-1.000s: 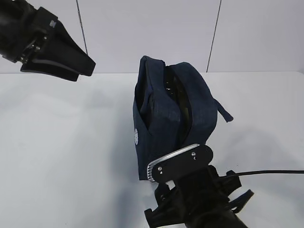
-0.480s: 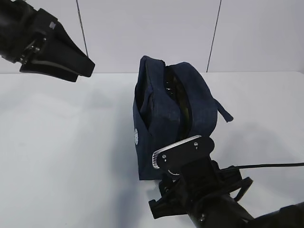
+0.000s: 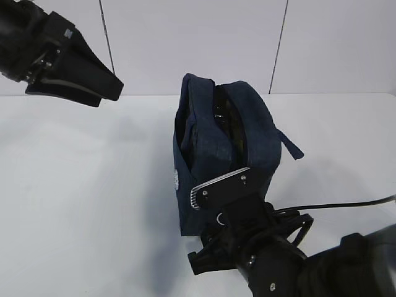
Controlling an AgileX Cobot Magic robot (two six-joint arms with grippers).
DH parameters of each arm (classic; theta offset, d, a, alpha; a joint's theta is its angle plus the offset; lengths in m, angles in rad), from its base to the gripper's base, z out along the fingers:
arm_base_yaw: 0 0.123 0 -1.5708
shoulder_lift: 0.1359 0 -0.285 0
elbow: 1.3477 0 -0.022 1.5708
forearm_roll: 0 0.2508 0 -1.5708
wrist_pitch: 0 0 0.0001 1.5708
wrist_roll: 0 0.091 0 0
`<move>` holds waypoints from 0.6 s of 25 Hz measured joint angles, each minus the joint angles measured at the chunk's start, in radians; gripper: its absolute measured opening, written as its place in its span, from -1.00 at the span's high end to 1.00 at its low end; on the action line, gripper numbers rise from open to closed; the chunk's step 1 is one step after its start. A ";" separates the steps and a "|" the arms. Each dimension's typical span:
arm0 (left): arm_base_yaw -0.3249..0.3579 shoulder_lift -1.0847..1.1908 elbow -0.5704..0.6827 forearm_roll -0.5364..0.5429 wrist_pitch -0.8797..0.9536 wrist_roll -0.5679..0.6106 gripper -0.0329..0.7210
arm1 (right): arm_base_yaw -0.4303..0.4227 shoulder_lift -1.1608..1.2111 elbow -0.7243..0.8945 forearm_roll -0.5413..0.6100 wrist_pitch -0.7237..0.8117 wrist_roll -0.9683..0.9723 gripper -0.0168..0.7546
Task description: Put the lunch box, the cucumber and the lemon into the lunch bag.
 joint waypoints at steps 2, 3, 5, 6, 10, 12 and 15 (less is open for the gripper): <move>0.000 0.000 0.000 0.000 0.000 0.000 -0.05 | 0.000 0.013 -0.014 0.000 -0.005 -0.009 -0.38; 0.000 0.000 0.000 0.000 -0.002 0.000 -0.05 | 0.000 0.017 -0.021 0.000 -0.011 -0.018 -0.37; 0.000 0.000 0.000 0.002 -0.002 0.000 -0.05 | 0.000 0.027 -0.037 0.000 -0.026 -0.034 -0.31; 0.000 0.000 0.000 0.002 -0.002 0.000 -0.05 | 0.000 0.031 -0.041 0.000 -0.031 -0.040 -0.27; 0.000 0.000 0.000 0.002 -0.002 0.000 -0.05 | 0.000 0.036 -0.047 0.000 -0.041 -0.065 -0.17; 0.000 0.000 0.000 0.004 -0.004 0.000 -0.05 | 0.000 0.036 -0.047 0.000 -0.057 -0.084 -0.16; 0.000 0.000 0.000 0.007 -0.004 0.000 -0.05 | 0.000 0.037 -0.047 0.000 -0.069 -0.094 -0.15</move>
